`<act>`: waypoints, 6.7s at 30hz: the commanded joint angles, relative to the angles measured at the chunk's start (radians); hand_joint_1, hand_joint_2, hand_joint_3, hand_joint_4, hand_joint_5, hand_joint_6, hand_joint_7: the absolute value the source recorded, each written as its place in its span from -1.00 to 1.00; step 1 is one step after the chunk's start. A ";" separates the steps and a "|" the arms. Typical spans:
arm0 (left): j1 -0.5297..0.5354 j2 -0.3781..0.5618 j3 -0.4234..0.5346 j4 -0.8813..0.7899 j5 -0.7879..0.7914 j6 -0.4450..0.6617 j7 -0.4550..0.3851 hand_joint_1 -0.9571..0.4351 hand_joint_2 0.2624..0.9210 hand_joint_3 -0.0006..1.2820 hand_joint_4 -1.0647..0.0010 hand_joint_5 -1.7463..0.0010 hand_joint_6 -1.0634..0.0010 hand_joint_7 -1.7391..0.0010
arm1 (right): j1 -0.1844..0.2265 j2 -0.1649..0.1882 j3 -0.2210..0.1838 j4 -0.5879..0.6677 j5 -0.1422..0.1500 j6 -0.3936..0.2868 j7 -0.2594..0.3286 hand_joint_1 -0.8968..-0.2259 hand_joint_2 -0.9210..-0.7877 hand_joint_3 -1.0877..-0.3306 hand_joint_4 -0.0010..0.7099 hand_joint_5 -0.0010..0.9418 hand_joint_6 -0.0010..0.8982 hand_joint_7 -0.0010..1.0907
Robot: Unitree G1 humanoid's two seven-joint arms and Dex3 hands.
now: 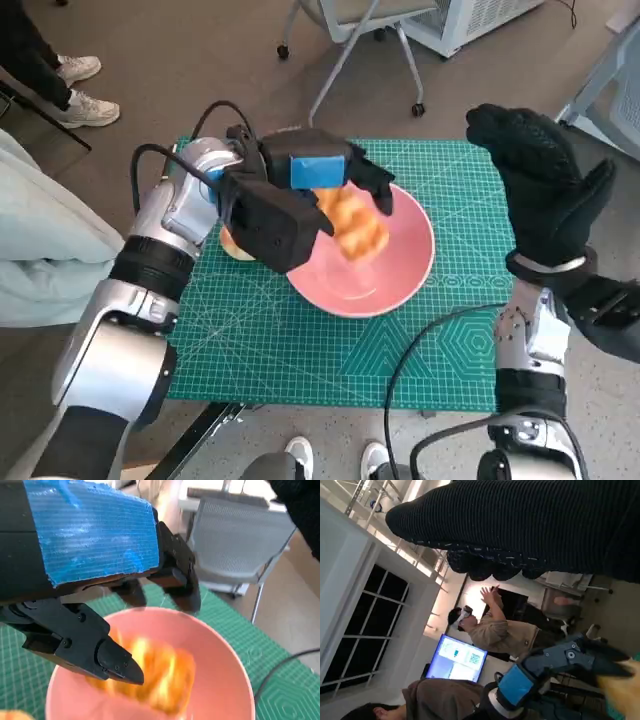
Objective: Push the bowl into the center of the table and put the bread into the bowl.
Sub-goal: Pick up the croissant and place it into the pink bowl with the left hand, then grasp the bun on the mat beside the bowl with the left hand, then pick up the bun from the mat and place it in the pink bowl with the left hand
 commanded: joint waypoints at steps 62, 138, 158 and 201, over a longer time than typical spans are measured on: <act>0.306 0.388 0.133 -0.331 0.026 0.369 -0.023 0.13 0.34 -1.00 1.00 1.00 0.68 1.00 | -0.023 0.000 0.012 0.062 0.003 0.016 0.046 -0.33 -1.00 -0.12 -0.55 -1.00 -0.71 -0.47; 0.199 0.116 -0.242 0.234 0.393 0.306 0.561 0.45 0.98 -0.87 -0.22 -0.31 -0.20 -0.06 | 0.029 -0.014 0.000 0.000 -0.004 0.046 0.030 -0.33 -1.00 -0.06 -0.51 -0.99 -0.67 -0.49; 0.174 0.206 -0.140 0.122 0.327 0.332 0.570 0.38 1.00 -0.84 -0.17 -0.50 -0.20 -0.24 | 0.026 -0.015 0.001 0.000 0.001 0.052 0.035 -0.33 -1.00 -0.07 -0.51 -1.00 -0.66 -0.52; 0.328 0.085 -0.047 -0.549 0.239 0.192 0.483 0.38 0.93 -1.00 -0.62 -0.13 -0.33 -0.22 | -0.002 -0.017 0.009 0.017 -0.001 0.051 0.047 -0.29 -1.00 -0.13 -0.55 -1.00 -0.69 -0.50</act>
